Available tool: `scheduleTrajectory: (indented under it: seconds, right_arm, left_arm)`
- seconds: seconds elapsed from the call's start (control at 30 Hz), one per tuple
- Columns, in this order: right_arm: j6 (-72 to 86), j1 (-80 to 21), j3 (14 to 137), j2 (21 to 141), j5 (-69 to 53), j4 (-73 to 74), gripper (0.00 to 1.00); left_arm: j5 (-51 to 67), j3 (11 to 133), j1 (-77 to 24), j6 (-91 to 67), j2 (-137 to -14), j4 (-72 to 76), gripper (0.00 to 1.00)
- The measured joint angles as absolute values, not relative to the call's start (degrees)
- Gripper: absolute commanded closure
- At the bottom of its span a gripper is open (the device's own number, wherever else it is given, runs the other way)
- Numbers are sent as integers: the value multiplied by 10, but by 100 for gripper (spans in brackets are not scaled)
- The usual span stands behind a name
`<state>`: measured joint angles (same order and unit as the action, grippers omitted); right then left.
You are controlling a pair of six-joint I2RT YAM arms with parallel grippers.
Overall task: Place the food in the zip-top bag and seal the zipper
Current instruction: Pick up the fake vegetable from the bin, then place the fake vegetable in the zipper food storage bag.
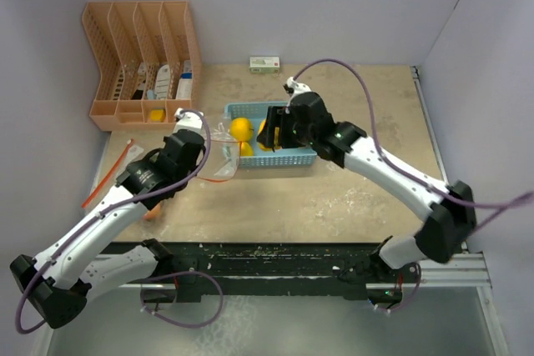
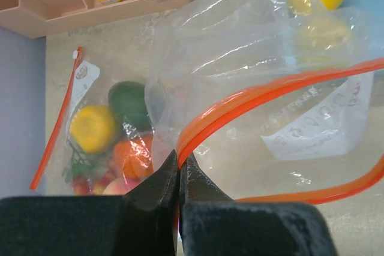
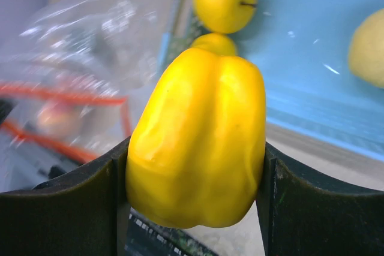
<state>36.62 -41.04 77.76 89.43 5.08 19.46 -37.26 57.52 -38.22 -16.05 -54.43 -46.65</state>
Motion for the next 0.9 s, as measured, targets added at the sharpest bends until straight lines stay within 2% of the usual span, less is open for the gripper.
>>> scheduleTrajectory:
  seconds: [0.2,0.33,0.47,0.77,0.9]
  right_arm:
    - [343,-449,662,711,-37,131,64]
    - [330,-503,656,675,-74,95,64]
    - [330,-541,656,708,-100,37,64]
    - [356,-542,657,848,-76,-44,63]
    - [359,-542,684,875,-35,-41,56]
  left_arm:
    - [-361,575,-379,-161,-579,-437,100]
    - [-344,576,-379,-169,-598,-425,100]
    - [-321,583,-379,-178,-592,-424,100]
    - [-275,627,-379,-200,-510,-432,100]
    - [-253,646,-379,-208,-482,-442,100]
